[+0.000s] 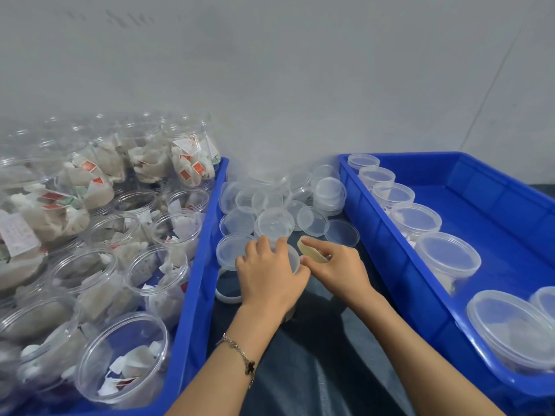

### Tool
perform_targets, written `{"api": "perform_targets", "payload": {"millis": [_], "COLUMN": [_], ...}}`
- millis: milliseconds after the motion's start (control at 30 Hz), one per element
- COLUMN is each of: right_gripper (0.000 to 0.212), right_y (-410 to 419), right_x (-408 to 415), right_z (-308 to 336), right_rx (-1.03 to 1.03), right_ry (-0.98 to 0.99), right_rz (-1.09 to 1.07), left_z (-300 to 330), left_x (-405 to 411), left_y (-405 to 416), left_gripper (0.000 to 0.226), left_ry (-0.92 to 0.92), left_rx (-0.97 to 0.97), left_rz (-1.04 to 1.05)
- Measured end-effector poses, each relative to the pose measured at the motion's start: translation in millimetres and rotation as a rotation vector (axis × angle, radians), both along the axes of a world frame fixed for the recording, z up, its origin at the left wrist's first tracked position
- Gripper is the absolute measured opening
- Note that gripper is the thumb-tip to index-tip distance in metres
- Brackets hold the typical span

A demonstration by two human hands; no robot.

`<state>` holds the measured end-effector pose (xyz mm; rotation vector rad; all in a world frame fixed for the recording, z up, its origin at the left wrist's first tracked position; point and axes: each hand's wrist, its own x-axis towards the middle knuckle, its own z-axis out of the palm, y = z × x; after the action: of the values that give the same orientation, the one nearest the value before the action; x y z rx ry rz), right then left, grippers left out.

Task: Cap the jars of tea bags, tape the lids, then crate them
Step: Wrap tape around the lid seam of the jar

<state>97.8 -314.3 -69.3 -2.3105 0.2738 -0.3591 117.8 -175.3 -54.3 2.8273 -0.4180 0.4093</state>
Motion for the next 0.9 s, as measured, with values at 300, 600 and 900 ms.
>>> {"api": "perform_targets", "payload": {"millis": [300, 600, 900], "right_gripper": [0.042, 0.044, 0.042], "right_y": [4.2, 8.6, 12.5], "right_x": [7.5, 8.6, 11.8], "right_z": [6.2, 13.3, 10.9], "right_rx": [-0.053, 0.031, 0.061], "right_ry": [0.071, 0.069, 0.037], "right_rz": [-0.041, -0.086, -0.091], "left_z": [3.2, 2.8, 2.9], "left_x": [-1.5, 0.6, 1.0], "left_y": [-3.7, -0.5, -2.2], "left_gripper": [0.056, 0.061, 0.060], "left_ry": [0.028, 0.025, 0.029], "left_rx": [-0.103, -0.086, -0.108], "left_rz": [0.055, 0.043, 0.058]}}
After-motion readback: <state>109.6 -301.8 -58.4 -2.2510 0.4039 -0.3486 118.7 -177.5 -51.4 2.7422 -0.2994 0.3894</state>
